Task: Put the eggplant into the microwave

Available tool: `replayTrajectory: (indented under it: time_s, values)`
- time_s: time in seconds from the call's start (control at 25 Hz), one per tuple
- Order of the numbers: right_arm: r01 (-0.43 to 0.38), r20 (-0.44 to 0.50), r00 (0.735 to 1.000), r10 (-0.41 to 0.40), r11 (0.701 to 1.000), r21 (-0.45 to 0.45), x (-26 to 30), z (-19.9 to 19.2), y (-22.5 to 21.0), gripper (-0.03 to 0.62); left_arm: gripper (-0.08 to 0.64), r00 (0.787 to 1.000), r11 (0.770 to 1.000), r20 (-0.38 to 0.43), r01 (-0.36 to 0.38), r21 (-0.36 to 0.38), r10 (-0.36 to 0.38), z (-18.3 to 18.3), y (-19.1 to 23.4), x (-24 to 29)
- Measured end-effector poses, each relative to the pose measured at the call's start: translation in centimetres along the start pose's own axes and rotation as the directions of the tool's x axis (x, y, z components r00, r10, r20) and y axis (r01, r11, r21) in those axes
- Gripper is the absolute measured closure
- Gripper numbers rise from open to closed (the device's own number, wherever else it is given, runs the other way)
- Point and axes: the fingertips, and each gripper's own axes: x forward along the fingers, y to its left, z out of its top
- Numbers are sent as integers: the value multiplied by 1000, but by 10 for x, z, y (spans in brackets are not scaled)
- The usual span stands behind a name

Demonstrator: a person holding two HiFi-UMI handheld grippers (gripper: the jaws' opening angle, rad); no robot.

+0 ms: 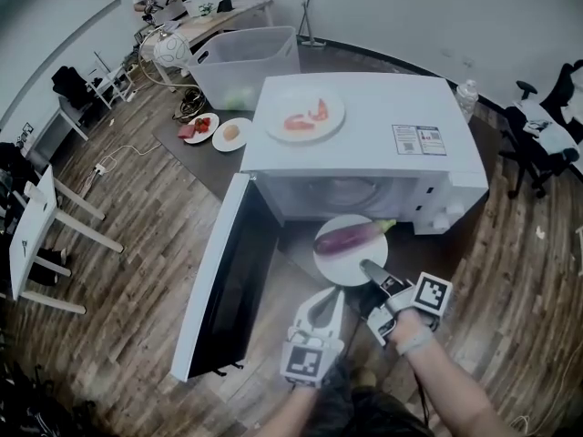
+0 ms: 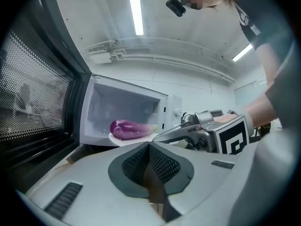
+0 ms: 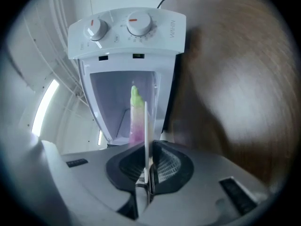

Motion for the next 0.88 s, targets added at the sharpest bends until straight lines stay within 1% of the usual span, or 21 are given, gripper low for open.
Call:
replayTrajectory:
  time_s: [0.2, 0.48, 0.64, 0.88]
  values:
    - [-8, 12, 1000, 8, 1000, -10, 16, 8, 1, 571, 558, 1000, 1000, -1, 3, -25, -3, -5, 5, 12]
    - [0, 31, 1000, 0, 1000, -8, 37, 18, -2, 571, 558, 1000, 999, -1, -12, -45, 12, -9, 17, 27]
    - [-1, 47, 999, 1, 1000, -10, 47, 22, -3, 571, 558, 1000, 999, 3, -13, -37, 14, -9, 25, 34]
    - [-18, 68, 998, 18, 1000, 4, 55, 26, -3, 571, 558, 1000, 998, -3, -29, -52, 29, -12, 36, 43]
